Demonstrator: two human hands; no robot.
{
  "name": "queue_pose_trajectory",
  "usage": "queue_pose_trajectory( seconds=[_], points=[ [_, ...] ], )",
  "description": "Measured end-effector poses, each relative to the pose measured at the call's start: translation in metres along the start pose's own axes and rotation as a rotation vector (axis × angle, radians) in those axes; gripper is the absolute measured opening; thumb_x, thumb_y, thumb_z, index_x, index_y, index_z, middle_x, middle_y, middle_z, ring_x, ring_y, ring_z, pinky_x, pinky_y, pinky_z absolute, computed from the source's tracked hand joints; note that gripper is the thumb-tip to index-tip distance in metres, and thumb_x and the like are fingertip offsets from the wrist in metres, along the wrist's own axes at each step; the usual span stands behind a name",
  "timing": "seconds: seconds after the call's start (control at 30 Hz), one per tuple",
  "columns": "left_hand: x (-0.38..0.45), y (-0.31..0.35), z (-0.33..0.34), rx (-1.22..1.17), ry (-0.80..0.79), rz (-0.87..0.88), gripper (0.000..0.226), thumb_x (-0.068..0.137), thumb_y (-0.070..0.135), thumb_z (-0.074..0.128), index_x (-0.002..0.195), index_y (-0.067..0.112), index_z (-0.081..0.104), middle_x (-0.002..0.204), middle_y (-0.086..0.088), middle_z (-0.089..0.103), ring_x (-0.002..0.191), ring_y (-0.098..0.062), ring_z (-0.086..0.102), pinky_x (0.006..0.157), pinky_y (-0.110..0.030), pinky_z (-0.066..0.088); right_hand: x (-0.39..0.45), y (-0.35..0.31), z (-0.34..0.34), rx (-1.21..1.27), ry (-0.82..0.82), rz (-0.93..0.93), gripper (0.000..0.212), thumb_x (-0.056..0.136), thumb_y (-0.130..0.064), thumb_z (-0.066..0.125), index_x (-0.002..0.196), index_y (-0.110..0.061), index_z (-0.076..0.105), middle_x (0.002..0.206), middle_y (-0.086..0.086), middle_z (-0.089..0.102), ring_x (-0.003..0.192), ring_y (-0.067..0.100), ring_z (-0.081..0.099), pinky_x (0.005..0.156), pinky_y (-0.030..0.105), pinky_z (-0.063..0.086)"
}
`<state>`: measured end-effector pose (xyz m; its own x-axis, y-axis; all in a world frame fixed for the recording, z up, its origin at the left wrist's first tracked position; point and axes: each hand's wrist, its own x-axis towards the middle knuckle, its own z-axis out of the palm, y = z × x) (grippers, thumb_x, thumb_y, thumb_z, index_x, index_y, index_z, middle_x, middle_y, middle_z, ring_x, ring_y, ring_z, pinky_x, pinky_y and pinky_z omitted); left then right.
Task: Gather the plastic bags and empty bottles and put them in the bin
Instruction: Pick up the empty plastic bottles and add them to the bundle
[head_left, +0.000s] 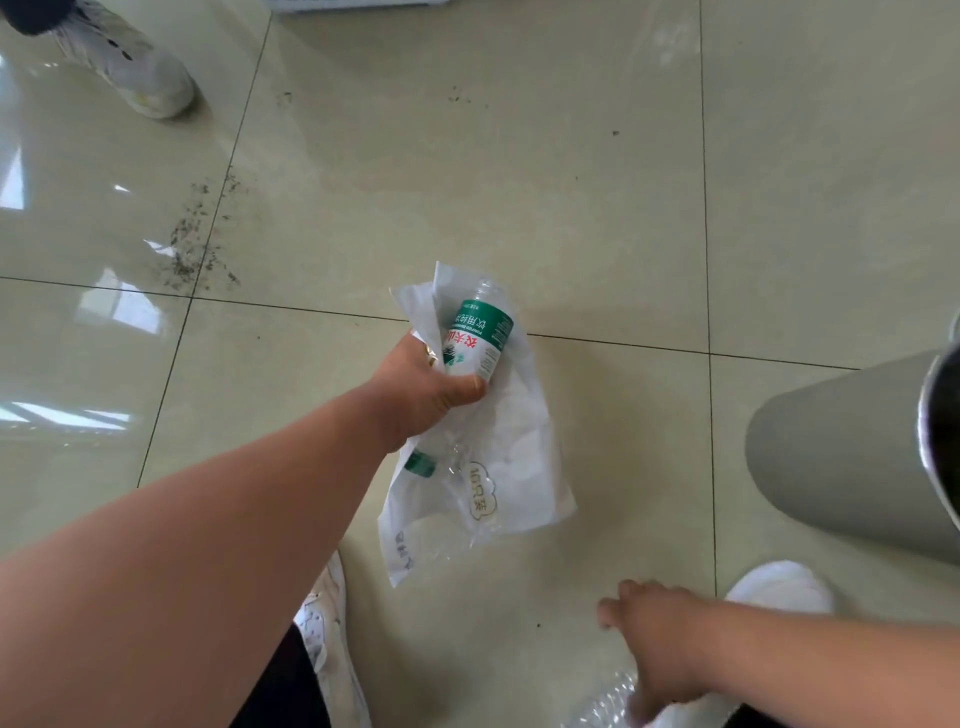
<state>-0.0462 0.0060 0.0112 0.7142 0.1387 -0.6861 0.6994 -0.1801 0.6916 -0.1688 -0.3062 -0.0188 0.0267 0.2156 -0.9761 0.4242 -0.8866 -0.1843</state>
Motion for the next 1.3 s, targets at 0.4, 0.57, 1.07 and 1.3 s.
queue_pose_trajectory(
  seconds=[0.4,0.57,1.07,1.3],
  points=[
    [0.001,-0.005,-0.005,0.004,0.013,-0.062,0.053,0.077,0.024,0.098,0.112,0.024,0.058,0.109,-0.008,0.076,0.097,-0.029,0.077,0.090,-0.051,0.065,0.031,0.023,-0.010,0.266,0.206,0.035,0.063,0.075,-0.046,0.081,0.129,-0.018,0.064,0.137,0.010,0.058,0.126,0.031,0.057,0.107,0.037,0.046],
    [0.009,0.007,-0.006,-0.283,0.212,-0.080,0.055,0.088,0.021,0.090,0.124,0.012,0.048,0.115,-0.014,0.069,0.093,-0.028,0.075,0.077,-0.048,0.067,0.007,0.040,-0.109,0.942,0.649,-0.077,0.036,0.070,-0.033,0.092,0.098,-0.018,0.076,0.089,0.000,0.073,0.079,0.020,0.071,0.078,0.037,0.057],
    [0.008,-0.011,-0.026,0.258,0.062,-0.035,0.058,0.076,0.031,0.096,0.120,0.012,0.065,0.103,-0.008,0.075,0.086,-0.021,0.074,0.074,-0.035,0.061,0.032,0.021,-0.041,-0.107,0.220,-0.031,0.066,0.071,-0.049,0.079,0.129,-0.022,0.063,0.123,0.004,0.059,0.113,0.027,0.061,0.095,0.036,0.052],
    [0.012,-0.018,-0.015,0.286,-0.046,0.024,0.060,0.077,0.025,0.095,0.130,0.020,0.068,0.111,-0.003,0.080,0.101,-0.025,0.078,0.095,-0.045,0.063,0.045,0.012,0.006,-0.274,0.173,-0.002,0.062,0.076,-0.032,0.075,0.134,-0.020,0.055,0.136,0.010,0.049,0.122,0.031,0.054,0.098,0.042,0.044]
  ],
)
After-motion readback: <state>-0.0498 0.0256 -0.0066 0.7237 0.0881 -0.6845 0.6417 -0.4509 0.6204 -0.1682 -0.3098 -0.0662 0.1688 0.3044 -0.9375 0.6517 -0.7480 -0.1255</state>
